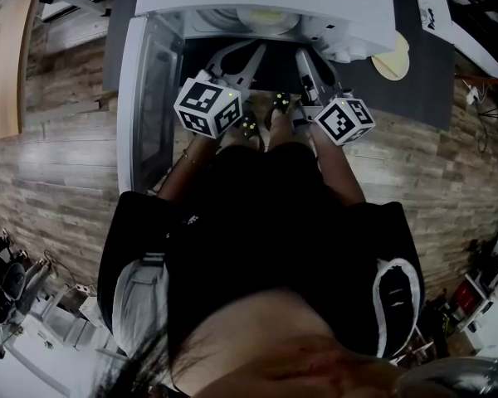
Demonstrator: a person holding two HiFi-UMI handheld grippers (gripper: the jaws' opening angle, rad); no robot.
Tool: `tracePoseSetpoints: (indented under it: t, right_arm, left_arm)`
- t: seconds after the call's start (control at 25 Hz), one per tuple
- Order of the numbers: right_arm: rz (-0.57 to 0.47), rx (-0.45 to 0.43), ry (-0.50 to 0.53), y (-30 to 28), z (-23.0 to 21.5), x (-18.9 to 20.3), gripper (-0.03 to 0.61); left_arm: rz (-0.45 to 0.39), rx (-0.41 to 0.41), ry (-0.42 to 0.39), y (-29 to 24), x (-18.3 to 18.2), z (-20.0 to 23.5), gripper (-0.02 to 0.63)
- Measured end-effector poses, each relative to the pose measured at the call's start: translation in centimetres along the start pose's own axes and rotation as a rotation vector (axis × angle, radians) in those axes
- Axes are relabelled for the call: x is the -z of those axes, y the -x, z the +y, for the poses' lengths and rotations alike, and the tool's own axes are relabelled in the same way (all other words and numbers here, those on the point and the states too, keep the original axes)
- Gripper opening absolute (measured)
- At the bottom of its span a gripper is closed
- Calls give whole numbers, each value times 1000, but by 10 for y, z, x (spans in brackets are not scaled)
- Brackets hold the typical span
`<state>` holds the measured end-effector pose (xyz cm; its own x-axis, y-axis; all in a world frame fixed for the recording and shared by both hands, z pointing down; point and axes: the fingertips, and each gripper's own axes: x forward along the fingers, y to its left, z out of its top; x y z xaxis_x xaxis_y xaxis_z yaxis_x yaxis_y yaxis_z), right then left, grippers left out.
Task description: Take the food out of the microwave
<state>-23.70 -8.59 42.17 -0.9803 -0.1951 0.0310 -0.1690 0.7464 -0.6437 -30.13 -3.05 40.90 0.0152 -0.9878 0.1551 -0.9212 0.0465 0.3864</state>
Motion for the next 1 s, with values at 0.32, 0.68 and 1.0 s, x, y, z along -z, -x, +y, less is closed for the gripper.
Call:
tracePoseSetpoints:
  t: [0.32, 0.68, 1.0]
  right_arm:
    - [-2, 49, -60, -5, -12, 6, 64]
    - [20, 52, -117, -20, -19, 19, 109]
    - [36, 72, -183, -31, -27, 30, 135]
  left_arm:
    - [11, -5, 18, -3, 11, 0, 6]
    - [20, -20, 22, -3, 14, 5, 8]
    - [26, -36, 23, -4, 14, 11, 6]
